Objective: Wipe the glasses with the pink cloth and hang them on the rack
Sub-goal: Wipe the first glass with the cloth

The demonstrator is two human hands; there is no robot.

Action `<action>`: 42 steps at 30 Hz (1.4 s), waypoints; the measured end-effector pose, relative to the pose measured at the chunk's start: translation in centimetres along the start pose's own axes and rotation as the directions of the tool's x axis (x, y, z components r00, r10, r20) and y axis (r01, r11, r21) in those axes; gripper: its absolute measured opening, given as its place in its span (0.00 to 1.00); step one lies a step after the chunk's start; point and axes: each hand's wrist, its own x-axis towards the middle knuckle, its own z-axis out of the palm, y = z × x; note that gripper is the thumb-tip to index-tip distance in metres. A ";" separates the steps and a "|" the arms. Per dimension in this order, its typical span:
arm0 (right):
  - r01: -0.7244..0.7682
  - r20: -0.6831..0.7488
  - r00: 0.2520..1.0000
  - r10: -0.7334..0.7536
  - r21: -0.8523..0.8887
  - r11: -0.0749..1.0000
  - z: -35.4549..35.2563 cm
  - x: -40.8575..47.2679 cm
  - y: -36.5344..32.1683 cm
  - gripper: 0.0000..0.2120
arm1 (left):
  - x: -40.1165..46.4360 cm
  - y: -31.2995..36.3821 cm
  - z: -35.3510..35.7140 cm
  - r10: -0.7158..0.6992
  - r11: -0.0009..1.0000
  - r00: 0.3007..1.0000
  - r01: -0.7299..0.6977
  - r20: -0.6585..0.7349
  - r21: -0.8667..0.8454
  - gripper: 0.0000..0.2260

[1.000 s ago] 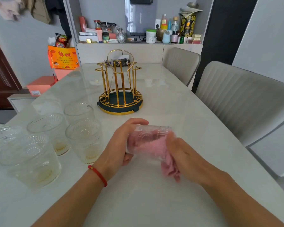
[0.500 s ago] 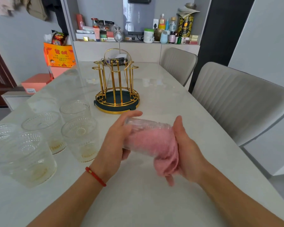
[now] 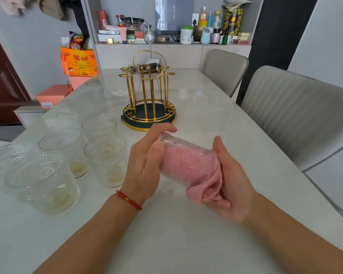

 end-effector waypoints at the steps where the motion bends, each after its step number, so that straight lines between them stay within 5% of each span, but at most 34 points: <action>1: 0.015 -0.052 0.998 -0.024 -0.165 0.986 -0.1 0.0 -0.3 0.42 | 0.0 0.0 0.0 -0.091 0.993 0.995 0.094 0.043 -0.068 0.20; 2: 0.039 -0.097 0.992 -0.081 -0.375 0.926 -0.3 -0.1 -0.5 0.41 | 0.0 0.2 0.0 -0.241 0.961 0.966 0.250 0.090 -0.118 0.20; 4: 0.145 -0.088 0.942 -0.324 -0.763 0.630 -0.2 -0.3 -0.4 0.31 | 0.1 1.0 -0.1 -0.587 0.783 0.792 0.608 0.167 -0.132 0.16; 6: 0.194 0.013 0.922 -0.387 -0.881 0.433 -0.2 -0.6 0.6 0.33 | 0.4 1.4 0.3 -0.773 0.615 0.622 0.783 0.126 -0.094 0.18; 7: 0.192 0.010 0.934 -0.357 -0.858 0.477 0.0 -0.6 1.1 0.37 | 0.7 1.5 0.4 -0.794 0.598 0.604 0.796 0.070 -0.093 0.17; 10: 0.107 -0.148 0.958 -0.247 -0.611 0.784 0.9 -0.3 1.6 0.38 | 0.6 1.1 0.6 -0.578 0.815 0.809 0.578 -0.104 -0.034 0.15; 12: -0.026 -0.119 0.993 -0.005 -0.259 0.965 1.4 -0.2 1.6 0.43 | 0.4 0.7 0.1 -0.307 0.948 0.936 0.317 -0.171 0.030 0.15; 15: -0.092 0.115 0.991 0.067 0.223 0.971 1.5 -0.1 1.2 0.41 | 0.3 -0.5 -0.7 0.061 0.988 0.992 -0.045 -0.108 0.148 0.18; 17: -0.057 0.087 0.995 0.042 0.180 0.982 1.2 -0.3 0.6 0.40 | 0.3 -0.5 -0.7 0.130 0.985 0.991 -0.123 -0.043 0.123 0.20; 18: -0.028 0.023 0.999 0.027 0.049 0.998 0.9 -0.2 0.2 0.40 | 0.2 -0.7 -0.5 0.073 0.996 0.997 -0.072 -0.014 0.059 0.20; 20: 0.047 -0.086 0.992 -0.093 -0.432 0.901 0.4 -0.5 -0.4 0.37 | 0.1 -0.7 -0.2 -0.288 0.945 0.951 0.302 0.116 -0.129 0.19; 21: 0.115 -0.082 0.970 -0.228 -0.671 0.732 0.3 -0.7 -0.5 0.32 | 0.1 -0.7 -0.2 -0.485 0.832 0.849 0.522 0.209 -0.191 0.21; 23: 0.318 0.198 0.908 -0.370 -0.899 0.301 0.4 -1.0 -0.4 0.26 | 0.2 -0.4 0.1 -0.719 0.635 0.653 0.756 0.237 -0.159 0.25; 24: 0.376 0.282 0.899 -0.335 -0.889 0.262 0.7 -1.0 0.0 0.26 | 0.4 -0.1 0.5 -0.760 0.617 0.629 0.777 0.165 -0.125 0.23; 26: 0.315 0.164 0.933 -0.320 -0.803 0.506 0.9 -0.4 0.8 0.30 | 0.4 0.0 1.0 -0.688 0.722 0.726 0.683 -0.013 -0.112 0.16; 27: 0.207 -0.005 0.951 -0.308 -0.731 0.651 1.1 -0.1 0.8 0.40 | 0.3 0.0 1.0 -0.586 0.809 0.806 0.576 -0.083 -0.115 0.15; 29: -0.018 -0.149 0.988 -0.031 -0.317 0.948 0.7 0.0 0.7 0.46 | -0.1 -0.1 0.7 -0.250 0.968 0.951 0.250 -0.184 -0.022 0.14; 31: -0.108 0.045 0.994 0.104 0.089 0.990 1.3 -0.3 0.6 0.41 | -0.5 -0.7 -0.1 0.040 0.997 0.989 -0.030 -0.144 0.074 0.16; 33: -0.084 0.124 0.990 0.064 0.165 0.983 1.3 -0.4 0.5 0.41 | -0.5 -1.0 -0.8 0.114 0.991 0.991 -0.109 -0.063 0.080 0.19; 34: -0.058 0.089 0.995 0.048 0.105 0.993 1.6 -0.5 0.0 0.42 | -0.4 -0.8 -0.8 0.053 0.997 0.998 -0.051 -0.036 0.050 0.19; 36: 0.001 -0.056 0.998 -0.014 -0.226 0.974 1.0 -0.4 -0.4 0.46 | 0.0 -0.5 -0.5 -0.286 0.956 0.958 0.288 0.037 -0.061 0.17; 38: 0.098 -0.101 0.970 -0.223 -0.673 0.733 0.3 -0.7 -0.4 0.41 | 0.3 0.0 0.0 -0.625 0.743 0.764 0.646 0.161 -0.178 0.16; 40: 0.175 0.002 0.947 -0.320 -0.840 0.514 -0.1 -0.9 0.2 0.36 | 0.4 0.5 0.8 -0.745 0.635 0.652 0.758 0.142 -0.152 0.19; 41: 0.184 0.011 0.944 -0.331 -0.850 0.494 0.1 -0.8 0.5 0.39 | 0.4 0.5 1.0 -0.742 0.656 0.666 0.745 0.073 -0.122 0.19; 42: 0.162 -0.055 0.946 -0.319 -0.773 0.614 0.4 -0.5 0.9 0.41 | 0.4 0.3 1.0 -0.695 0.716 0.719 0.691 -0.007 -0.097 0.17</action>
